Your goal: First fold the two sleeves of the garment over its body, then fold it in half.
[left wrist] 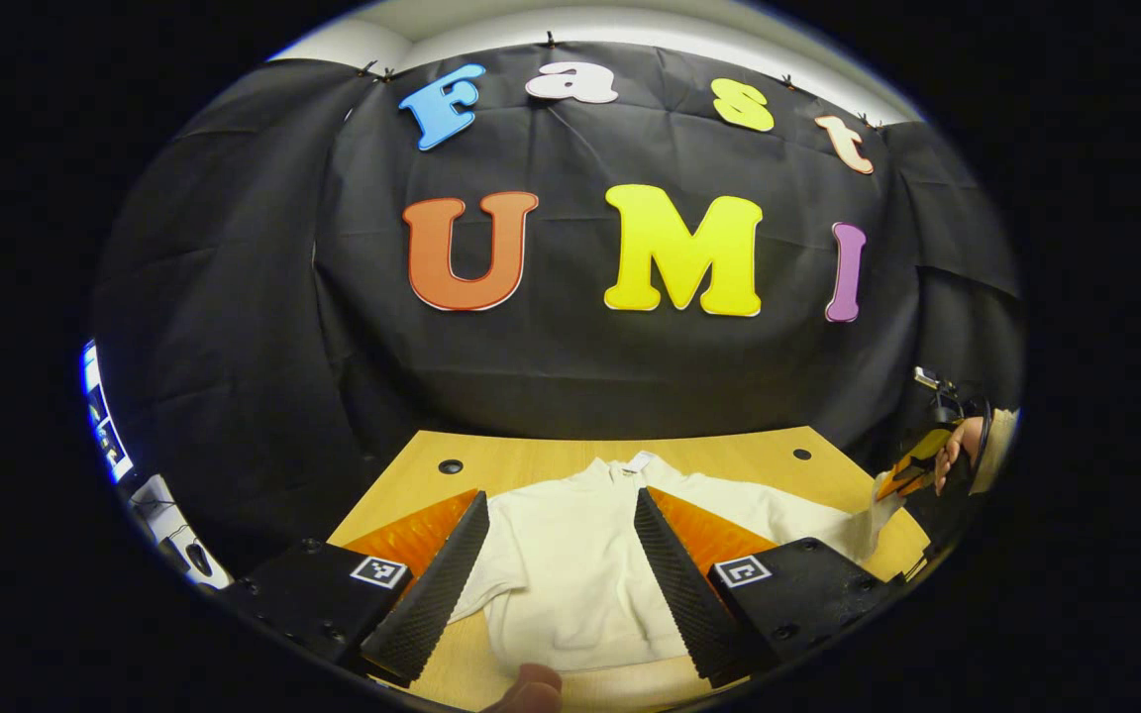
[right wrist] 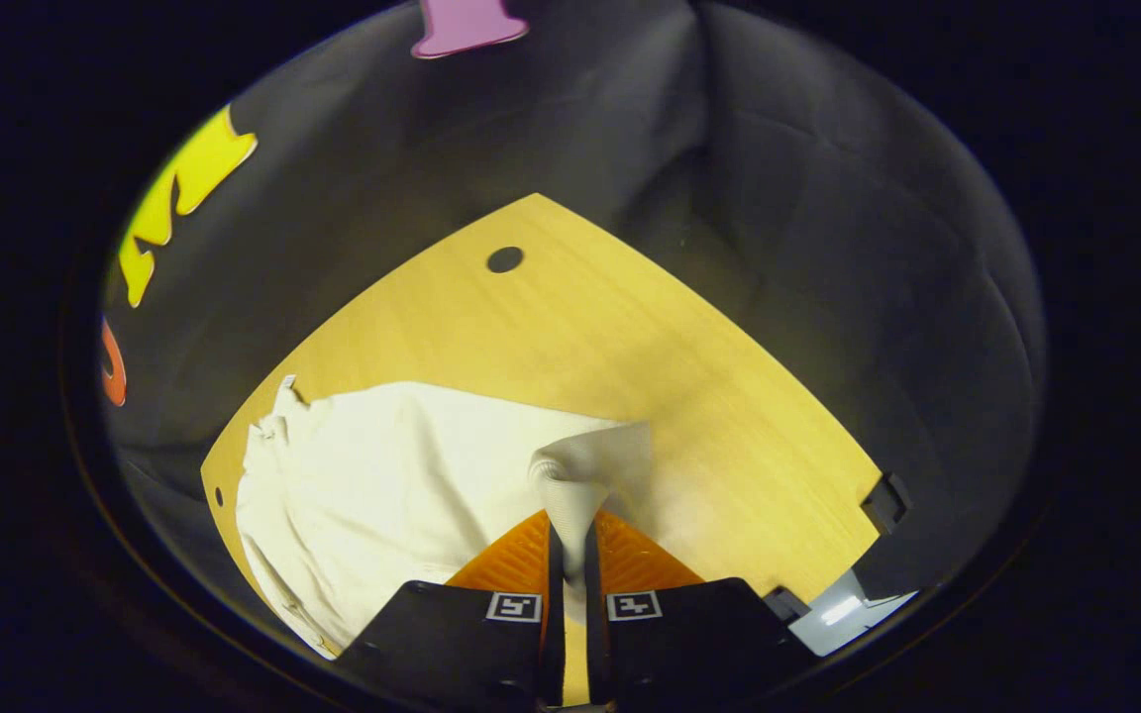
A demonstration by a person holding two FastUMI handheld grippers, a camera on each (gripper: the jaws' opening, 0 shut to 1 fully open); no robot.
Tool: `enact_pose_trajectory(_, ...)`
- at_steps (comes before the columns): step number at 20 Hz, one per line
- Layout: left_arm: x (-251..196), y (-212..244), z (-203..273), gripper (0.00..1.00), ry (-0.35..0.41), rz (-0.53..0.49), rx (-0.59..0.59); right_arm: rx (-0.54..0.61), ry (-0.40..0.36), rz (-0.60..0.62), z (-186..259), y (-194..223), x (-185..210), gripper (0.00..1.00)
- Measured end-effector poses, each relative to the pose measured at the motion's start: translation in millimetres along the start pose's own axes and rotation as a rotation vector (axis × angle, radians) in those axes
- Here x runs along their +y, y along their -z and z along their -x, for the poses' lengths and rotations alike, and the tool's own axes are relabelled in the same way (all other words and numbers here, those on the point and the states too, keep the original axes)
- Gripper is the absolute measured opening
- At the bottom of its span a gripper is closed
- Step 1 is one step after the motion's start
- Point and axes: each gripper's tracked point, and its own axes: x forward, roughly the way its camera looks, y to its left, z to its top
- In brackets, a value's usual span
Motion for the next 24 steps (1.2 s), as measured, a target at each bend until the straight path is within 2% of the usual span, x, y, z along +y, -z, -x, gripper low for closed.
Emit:
enact_pose_trajectory(6, 37, -7, 2, 0.96, -0.023, -0.01, -0.028, -0.014, -0.14, 0.106, 10, 15, 144, 0.09)
enact_pose_trajectory(11, 69, -12, 10, 0.96, -0.052, -0.03, -0.06, -0.026, -0.219, 0.233, 12, 45, 249, 0.09)
enact_pose_trajectory(13, 78, -13, 14, 0.96, -0.052, -0.029, -0.072, -0.021, -0.247, 0.281, 10, 64, 287, 0.09)
enact_pose_trajectory(18, 102, -18, 30, 0.96, -0.056, -0.035, -0.118, 0.018, -0.375, 0.409, 13, 131, 385, 0.09)
enact_pose_trajectory(19, 106, -19, 31, 1.0, -0.057, -0.037, -0.125, 0.024, -0.39, 0.441, 12, 144, 402, 0.09)
enact_pose_trajectory(20, 110, -19, 33, 0.96, -0.059, -0.039, -0.132, 0.03, -0.407, 0.473, 8, 160, 418, 0.09)
enact_pose_trajectory(23, 127, -17, 39, 0.96, -0.075, -0.039, -0.144, 0.048, -0.415, 0.579, 3, 201, 454, 0.07)
enact_pose_trajectory(24, 132, -14, 41, 0.96, -0.08, -0.032, -0.144, 0.055, -0.417, 0.604, 1, 213, 462, 0.1)
